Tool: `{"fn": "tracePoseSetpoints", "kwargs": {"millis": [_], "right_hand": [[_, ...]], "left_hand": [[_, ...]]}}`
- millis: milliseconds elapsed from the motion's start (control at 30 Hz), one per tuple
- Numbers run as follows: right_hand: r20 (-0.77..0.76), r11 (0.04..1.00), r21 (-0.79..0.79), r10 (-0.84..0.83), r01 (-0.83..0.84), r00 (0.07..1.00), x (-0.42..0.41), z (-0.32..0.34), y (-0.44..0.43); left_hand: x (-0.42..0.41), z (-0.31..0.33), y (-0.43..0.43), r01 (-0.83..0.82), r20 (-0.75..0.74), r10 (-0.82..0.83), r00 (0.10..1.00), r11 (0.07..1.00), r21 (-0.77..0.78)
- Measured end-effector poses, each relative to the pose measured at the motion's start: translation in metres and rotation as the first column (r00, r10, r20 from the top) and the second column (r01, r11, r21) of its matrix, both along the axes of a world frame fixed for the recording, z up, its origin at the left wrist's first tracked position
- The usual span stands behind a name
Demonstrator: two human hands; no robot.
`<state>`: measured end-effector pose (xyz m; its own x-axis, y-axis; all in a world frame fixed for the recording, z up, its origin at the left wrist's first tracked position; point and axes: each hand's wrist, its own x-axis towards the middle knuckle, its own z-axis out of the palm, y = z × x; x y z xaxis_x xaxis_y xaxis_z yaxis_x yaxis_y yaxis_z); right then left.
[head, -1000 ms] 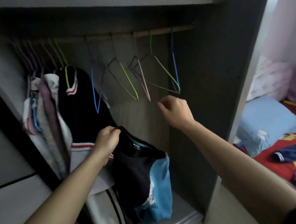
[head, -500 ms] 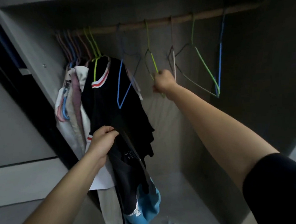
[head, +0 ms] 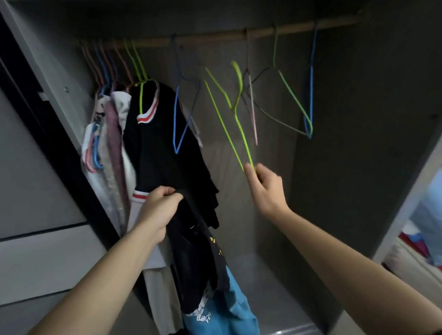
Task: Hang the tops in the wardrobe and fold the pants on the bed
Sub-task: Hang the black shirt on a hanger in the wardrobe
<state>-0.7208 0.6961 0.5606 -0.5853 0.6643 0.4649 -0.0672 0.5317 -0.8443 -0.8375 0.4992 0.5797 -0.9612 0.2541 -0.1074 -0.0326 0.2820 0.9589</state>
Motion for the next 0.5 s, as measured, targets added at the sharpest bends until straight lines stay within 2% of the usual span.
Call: {"fn": "tracePoseSetpoints", "kwargs": {"millis": [100,233,300,400,500], "right_hand": [[0.117,0.998,0.021,-0.062,0.06,0.991,0.035,-0.028,-0.007],[0.037,0.983,-0.038,-0.18,0.181,0.983,0.098,-0.048,-0.026],[0.023,0.98,-0.087,-0.175,0.176,0.984,0.134,-0.06,-0.038],[0.064,0.972,-0.216,-0.079,0.091,0.995,0.18,-0.07,-0.061],[0.079,0.953,-0.263,-0.133,0.149,0.988,0.216,-0.072,-0.083]], "left_hand": [[0.002,-0.019,0.005,0.046,0.03,-0.046,0.998,0.999,-0.009],[0.024,-0.035,0.018,0.15,0.072,-0.148,0.986,0.989,-0.018],[0.035,-0.047,0.026,0.22,0.066,-0.217,0.974,0.975,-0.042],[0.051,-0.064,0.039,0.323,0.106,-0.316,0.943,0.944,-0.06],[0.065,-0.079,0.048,0.39,0.139,-0.382,0.914,0.921,-0.028]]}}
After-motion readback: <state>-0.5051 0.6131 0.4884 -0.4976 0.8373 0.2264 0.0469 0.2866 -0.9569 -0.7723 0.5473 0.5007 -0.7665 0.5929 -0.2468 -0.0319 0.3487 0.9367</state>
